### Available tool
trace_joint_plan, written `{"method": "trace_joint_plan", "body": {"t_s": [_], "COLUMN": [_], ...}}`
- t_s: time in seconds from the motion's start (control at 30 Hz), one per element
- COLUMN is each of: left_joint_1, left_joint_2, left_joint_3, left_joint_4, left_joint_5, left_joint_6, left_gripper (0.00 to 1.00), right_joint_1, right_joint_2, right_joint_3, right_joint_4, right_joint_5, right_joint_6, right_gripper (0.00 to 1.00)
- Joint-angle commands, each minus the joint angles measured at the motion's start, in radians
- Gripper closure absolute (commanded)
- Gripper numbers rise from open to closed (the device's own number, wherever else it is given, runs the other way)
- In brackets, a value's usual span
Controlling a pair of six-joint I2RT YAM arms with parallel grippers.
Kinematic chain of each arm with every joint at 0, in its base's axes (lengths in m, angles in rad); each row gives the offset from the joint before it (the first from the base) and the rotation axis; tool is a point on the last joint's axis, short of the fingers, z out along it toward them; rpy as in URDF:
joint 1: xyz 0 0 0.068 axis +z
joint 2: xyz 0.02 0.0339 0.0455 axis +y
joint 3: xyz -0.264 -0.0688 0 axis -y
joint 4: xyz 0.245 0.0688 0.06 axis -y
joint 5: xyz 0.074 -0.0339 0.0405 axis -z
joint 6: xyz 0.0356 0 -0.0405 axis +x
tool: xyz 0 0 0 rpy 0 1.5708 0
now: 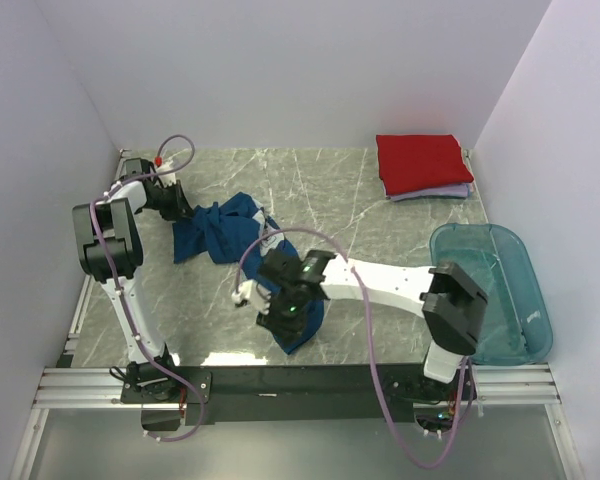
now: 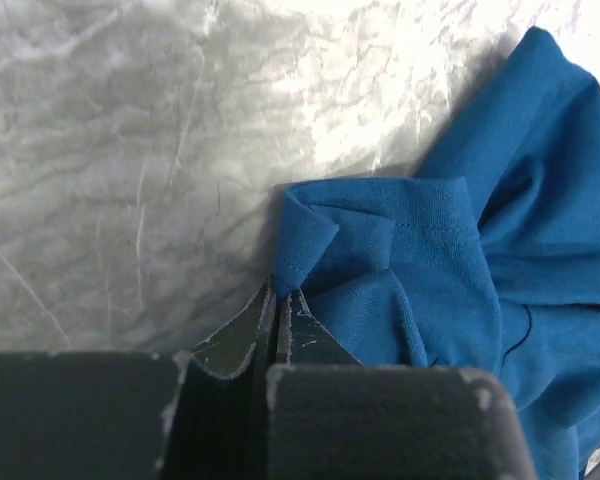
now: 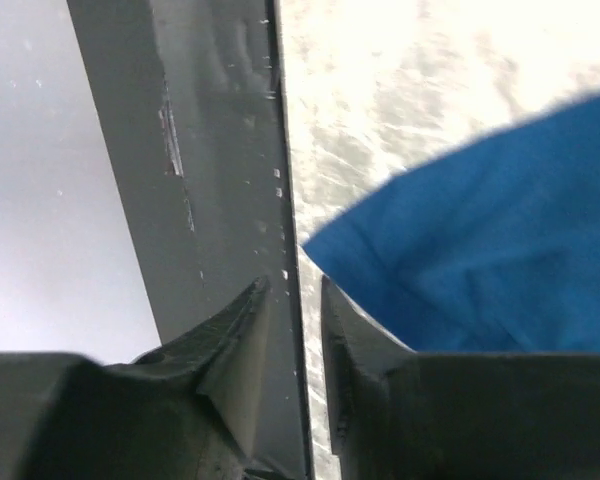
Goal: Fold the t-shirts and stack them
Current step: Flatten the tshirt out
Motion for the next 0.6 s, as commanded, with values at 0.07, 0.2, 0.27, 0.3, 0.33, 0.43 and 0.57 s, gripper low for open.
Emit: {"method": "trace_joint_plan", "body": {"t_s": [0.07,0.2,0.27,0.3,0.33,0.43,0.57], "left_joint_1": [0.003,0.003,0.003,0.003,0.003,0.004,0.003], "left_joint_2": [-0.093,-0.106,-0.114,-0.116,-0.119,-0.123,-0.134], "left_joint_3": [-0.054,-0.085,-0.091,-0.094,-0.095,-0.094,-0.088], "left_joint_4": [0.033,0.052,0.059,0.062,0.064,0.061,0.053], "left_joint_5": [0.006,0.009,0.008,0.011,0.011,0.011,0.008], "left_joint_6": [0.004,0.004,0.004,0.004,0.004,0.001,0.004], "left_gripper": [0.99,0.99,0.99,0.99,0.99,0.99,0.99], "right_joint_1": [0.073,0.106,0.121,0.122,0.127,0.147,0.150], "right_joint_2": [0.117,0.198,0.232,0.248,0.254,0.277,0.278], "right_joint_3": [0.091,0.140,0.153,0.153,0.151,0.130,0.078], "right_joint_4": [-0.065,-0.097,-0.103,-0.100,-0.093,-0.074,-0.051], "right_joint_5": [0.088,0.122,0.145,0.156,0.176,0.263,0.341], "right_joint_6": [-0.004,0.021,0.048,0.058,0.065,0.081,0.082], "right_gripper": [0.59,0.55,0.52,0.50,0.49,0.48,0.53]}}
